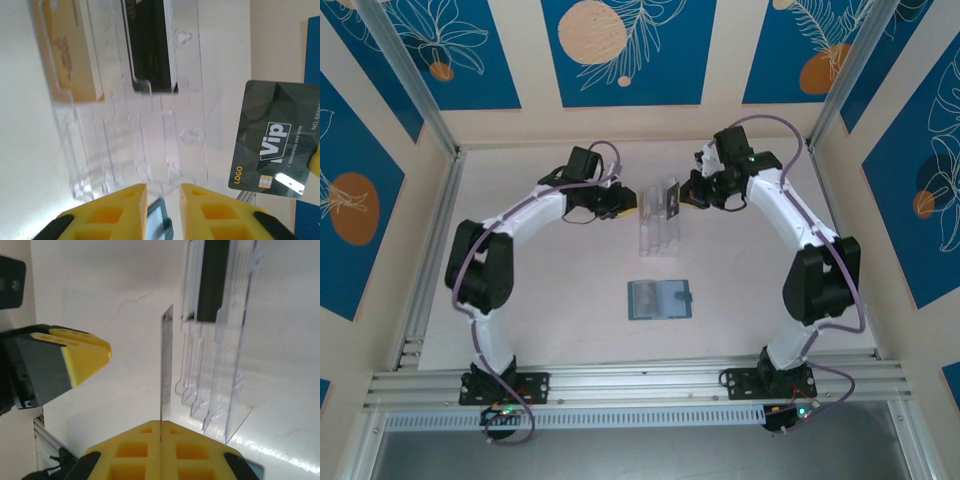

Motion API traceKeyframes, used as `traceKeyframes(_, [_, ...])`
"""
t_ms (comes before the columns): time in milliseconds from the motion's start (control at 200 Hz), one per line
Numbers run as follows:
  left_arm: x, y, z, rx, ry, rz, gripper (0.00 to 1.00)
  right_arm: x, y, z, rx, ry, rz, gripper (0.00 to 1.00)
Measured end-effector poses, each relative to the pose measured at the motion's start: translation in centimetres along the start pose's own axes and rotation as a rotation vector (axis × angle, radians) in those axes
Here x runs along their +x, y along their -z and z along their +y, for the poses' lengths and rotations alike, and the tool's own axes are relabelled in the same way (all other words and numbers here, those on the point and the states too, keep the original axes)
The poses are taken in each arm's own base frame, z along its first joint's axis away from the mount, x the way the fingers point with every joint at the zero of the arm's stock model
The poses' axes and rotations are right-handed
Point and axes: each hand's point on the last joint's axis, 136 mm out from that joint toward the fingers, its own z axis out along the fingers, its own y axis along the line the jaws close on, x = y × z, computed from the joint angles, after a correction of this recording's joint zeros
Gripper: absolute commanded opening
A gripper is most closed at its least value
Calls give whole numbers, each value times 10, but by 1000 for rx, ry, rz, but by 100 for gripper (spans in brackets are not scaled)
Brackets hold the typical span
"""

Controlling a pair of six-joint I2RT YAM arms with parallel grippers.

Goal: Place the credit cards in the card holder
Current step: Pick up the credit card from the storage box, then insert the credit card into the card slot.

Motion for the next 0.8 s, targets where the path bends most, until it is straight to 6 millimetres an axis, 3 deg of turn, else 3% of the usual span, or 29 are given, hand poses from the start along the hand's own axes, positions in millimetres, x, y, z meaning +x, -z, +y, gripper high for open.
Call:
traceKeyframes(210, [51,16,11,-104,-91,47,45,55,11,4,-68,31,16,0])
traceKeyframes(380, [113,-1,19,-211,-190,179,51,99,7,-3,-132,33,45,0])
traceKeyframes(495, [142,-11,22,-261,-243,244,53,126,-6,-14,-169,7,83,0])
traceKeyframes(670, [160,-25,36,-324,-267,290,53,160,-22,-32,-195,-47,127,0])
traceKeyframes(800, [171,-36,53,-384,-271,325,53,171,-27,-39,-208,-68,129,0])
